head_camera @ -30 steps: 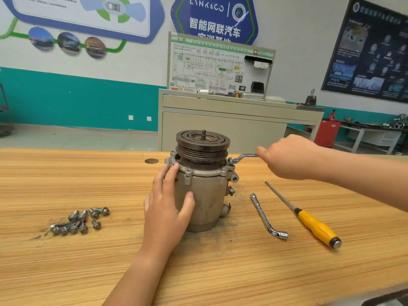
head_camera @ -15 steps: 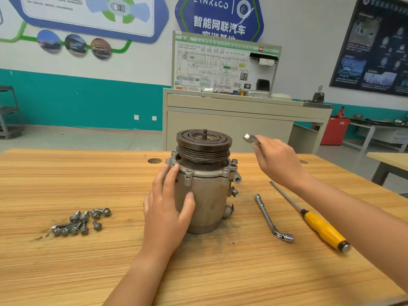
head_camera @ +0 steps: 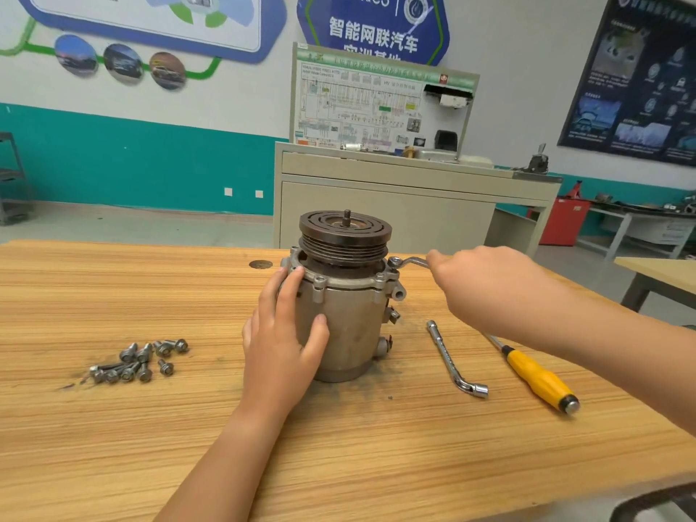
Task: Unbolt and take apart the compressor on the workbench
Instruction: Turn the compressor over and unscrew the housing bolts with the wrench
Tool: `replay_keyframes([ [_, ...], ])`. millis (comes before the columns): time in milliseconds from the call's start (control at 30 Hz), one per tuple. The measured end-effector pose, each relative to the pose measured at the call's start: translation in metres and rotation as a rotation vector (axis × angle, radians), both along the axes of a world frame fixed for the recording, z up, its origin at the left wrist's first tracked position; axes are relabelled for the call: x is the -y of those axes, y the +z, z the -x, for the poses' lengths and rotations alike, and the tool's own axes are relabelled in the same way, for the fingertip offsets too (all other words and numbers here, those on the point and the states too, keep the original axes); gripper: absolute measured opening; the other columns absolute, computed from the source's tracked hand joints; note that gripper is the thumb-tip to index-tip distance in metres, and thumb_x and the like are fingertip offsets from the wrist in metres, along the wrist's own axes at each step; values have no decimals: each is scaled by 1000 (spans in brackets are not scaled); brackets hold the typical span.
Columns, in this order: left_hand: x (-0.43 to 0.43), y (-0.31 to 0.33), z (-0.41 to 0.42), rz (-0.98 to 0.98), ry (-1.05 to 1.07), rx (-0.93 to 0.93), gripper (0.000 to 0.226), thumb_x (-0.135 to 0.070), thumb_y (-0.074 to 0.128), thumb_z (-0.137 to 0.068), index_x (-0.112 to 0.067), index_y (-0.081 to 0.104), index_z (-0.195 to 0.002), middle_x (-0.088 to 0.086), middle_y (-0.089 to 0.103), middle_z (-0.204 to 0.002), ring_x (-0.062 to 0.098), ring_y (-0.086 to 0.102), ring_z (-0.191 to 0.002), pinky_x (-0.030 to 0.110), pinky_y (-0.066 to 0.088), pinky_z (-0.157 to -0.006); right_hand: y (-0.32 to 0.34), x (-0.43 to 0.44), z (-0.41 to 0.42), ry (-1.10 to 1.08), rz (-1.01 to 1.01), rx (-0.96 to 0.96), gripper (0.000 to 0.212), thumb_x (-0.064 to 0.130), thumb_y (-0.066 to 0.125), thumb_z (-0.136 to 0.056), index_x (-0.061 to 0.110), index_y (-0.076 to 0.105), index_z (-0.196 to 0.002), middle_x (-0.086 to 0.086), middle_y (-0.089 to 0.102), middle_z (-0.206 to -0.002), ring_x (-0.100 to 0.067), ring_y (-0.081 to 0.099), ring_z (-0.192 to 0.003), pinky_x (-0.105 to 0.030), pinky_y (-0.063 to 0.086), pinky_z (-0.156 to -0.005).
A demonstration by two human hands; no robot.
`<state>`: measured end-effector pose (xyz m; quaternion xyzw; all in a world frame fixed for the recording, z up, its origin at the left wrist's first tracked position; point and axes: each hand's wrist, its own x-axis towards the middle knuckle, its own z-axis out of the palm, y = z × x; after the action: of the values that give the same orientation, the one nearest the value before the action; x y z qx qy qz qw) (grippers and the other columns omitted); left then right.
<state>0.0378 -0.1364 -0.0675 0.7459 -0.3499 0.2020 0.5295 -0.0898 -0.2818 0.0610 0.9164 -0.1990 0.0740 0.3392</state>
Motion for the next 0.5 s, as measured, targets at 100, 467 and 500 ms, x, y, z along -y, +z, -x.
replay_keyframes([
  [100, 1, -1, -1, -3, 8, 4, 60, -33, 49, -85, -28, 32, -143, -4, 28, -151, 16, 30, -136, 45, 25, -107, 4, -8, -4, -15, 97, -99, 22, 3, 42, -89, 7, 48, -110, 0, 30, -58, -14, 27, -45, -25, 21, -37],
  [467, -1, 1, 1, 21, -23, 11, 52, -38, 40, -85, -45, 22, -133, -15, 26, -147, 3, 28, -131, 44, 24, -109, 20, 45, -7, 158, 82, -245, 7, 20, 31, -98, 16, 37, -98, 3, 40, -55, -11, 35, -45, -24, 23, -40],
  [500, 0, 1, 1, 32, -28, 15, 49, -41, 38, -86, -47, 20, -131, -19, 25, -144, -1, 25, -130, 45, 24, -110, 19, 51, -10, 167, 106, -243, 7, 15, 34, -97, 15, 39, -102, 4, 40, -55, -11, 35, -44, -23, 23, -39],
])
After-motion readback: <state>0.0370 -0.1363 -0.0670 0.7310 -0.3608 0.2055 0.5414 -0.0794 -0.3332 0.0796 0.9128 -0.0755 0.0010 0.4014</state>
